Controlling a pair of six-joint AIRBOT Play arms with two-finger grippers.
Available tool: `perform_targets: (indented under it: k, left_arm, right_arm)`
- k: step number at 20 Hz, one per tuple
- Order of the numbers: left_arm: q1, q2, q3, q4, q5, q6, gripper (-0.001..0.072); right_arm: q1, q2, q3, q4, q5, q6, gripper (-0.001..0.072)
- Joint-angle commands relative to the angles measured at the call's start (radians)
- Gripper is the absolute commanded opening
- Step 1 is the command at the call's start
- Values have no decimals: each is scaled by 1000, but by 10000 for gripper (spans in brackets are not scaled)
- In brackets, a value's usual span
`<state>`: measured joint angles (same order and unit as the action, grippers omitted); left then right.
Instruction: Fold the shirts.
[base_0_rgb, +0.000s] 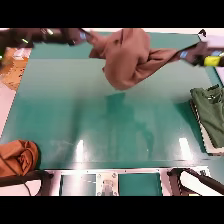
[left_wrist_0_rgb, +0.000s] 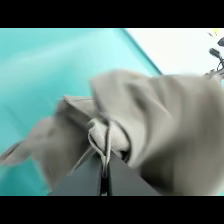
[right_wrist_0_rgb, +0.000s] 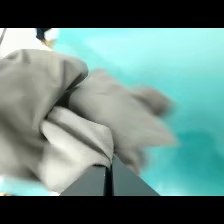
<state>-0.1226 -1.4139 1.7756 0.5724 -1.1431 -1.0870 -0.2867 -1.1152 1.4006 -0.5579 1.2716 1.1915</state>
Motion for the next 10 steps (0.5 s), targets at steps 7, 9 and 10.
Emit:
perform_targets:
  k: [7, 9, 10]
  left_arm:
    - [8, 203, 91, 209, -86, -11, 20]
    - [8, 204, 102, 219, -40, -11, 21]
    - [8, 196, 102, 226, -19, -12, 20]
  right_arm:
    - [-3, 240, 79, -64, 63, 8, 16]
    - [-3, 246, 78, -64, 35, 8, 16]
    - [-3, 241, 78, -66, 19, 8, 16]
